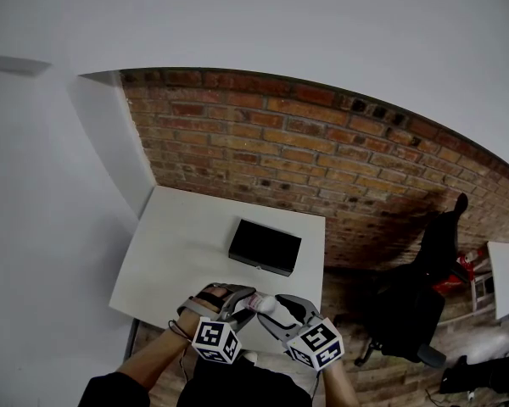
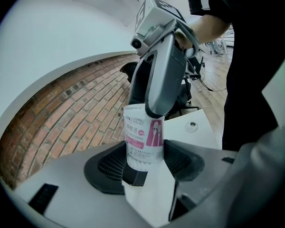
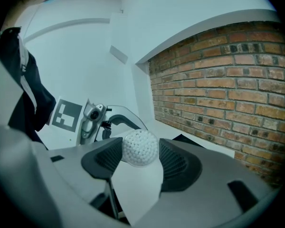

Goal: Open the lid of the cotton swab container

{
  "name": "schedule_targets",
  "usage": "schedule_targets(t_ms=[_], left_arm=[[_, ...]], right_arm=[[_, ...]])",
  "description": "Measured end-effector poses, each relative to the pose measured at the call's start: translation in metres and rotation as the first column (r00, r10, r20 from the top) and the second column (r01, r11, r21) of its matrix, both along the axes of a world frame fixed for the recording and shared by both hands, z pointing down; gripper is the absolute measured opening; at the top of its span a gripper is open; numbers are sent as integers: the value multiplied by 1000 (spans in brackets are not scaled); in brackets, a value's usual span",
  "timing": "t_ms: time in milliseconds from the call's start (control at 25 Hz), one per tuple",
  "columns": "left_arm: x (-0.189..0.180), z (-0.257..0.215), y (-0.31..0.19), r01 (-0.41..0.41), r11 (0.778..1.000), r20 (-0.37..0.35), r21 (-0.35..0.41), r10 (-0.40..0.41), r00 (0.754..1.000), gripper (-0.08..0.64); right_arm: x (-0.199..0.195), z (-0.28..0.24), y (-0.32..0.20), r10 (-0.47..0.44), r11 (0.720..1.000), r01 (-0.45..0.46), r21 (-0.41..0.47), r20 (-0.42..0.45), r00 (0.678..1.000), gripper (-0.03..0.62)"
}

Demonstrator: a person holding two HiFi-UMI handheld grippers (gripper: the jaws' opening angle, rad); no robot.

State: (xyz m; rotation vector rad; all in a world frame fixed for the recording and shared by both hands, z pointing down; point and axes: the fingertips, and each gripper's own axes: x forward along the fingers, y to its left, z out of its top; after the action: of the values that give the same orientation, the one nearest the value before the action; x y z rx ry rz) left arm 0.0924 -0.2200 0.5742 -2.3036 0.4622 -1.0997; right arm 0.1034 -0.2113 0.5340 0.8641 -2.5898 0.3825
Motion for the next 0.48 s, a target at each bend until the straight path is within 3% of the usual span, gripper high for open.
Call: schedule_targets(t_ms=[480], left_arm=[[-1,3,0,-5,1000,3,-7,5,1000,250]], right_arm=[[0,0,2,-10,999,11,-37,20,1000,250]])
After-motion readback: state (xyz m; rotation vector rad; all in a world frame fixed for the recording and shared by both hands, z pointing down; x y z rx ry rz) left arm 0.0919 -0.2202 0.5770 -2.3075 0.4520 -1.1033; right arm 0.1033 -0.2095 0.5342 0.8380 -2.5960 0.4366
